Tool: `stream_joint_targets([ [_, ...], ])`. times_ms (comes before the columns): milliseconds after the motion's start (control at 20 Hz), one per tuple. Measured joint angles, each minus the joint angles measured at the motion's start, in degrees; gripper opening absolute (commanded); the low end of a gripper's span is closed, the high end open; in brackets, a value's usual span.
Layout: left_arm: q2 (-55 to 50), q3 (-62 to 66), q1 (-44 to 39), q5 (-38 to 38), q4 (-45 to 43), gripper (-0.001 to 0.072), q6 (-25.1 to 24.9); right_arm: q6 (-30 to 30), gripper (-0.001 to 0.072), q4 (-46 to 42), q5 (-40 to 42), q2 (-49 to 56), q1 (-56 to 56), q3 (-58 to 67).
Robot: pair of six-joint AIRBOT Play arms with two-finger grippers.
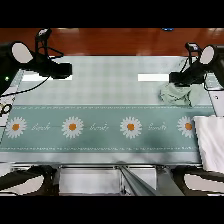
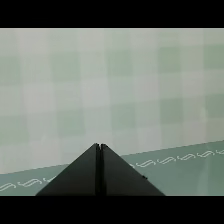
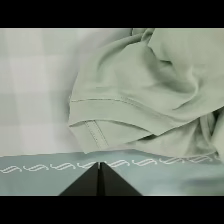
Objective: Fold the shirts.
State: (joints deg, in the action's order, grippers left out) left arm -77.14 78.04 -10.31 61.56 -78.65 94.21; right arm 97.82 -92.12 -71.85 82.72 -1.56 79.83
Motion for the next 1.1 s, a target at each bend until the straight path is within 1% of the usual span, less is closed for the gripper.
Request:
stream_joint_targets([
  [950, 0.00, 0.02, 0.00, 0.00, 0.00, 0.0017, 0.00, 0.00, 0.0023, -0.02, 0.02, 0.00, 0.00, 0.00],
  [1100, 0.00, 0.02, 0.00, -0.33, 0.00, 0.0017, 0.00, 0.00, 0.0023, -1.05, 1.81, 0.00, 0.00, 0.00],
])
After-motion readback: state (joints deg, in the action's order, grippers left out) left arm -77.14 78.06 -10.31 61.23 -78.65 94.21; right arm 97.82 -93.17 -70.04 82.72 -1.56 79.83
